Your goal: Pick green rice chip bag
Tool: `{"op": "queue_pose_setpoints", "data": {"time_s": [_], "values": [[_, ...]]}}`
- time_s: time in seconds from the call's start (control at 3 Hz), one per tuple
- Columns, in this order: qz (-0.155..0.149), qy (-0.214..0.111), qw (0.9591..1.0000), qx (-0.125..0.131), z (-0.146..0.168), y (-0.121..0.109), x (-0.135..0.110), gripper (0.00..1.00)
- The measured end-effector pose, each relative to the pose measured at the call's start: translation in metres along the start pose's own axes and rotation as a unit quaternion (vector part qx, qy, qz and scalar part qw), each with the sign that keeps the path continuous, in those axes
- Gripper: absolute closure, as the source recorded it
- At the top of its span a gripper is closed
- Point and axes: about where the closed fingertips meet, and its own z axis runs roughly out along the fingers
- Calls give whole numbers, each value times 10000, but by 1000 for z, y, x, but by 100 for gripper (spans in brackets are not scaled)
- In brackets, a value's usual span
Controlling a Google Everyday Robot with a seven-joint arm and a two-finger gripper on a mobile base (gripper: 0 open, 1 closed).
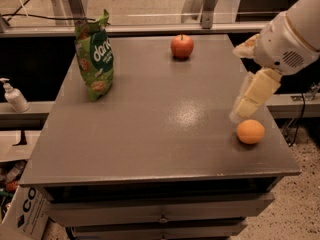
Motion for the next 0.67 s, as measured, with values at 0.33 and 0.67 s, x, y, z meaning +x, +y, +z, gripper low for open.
{"op": "queue_pose_setpoints", "data": {"time_s": [0.33, 0.67], "values": [[51, -728, 9972, -180, 24, -20, -28, 0], [135, -1401, 9894, -361, 43, -35, -62, 0]]}}
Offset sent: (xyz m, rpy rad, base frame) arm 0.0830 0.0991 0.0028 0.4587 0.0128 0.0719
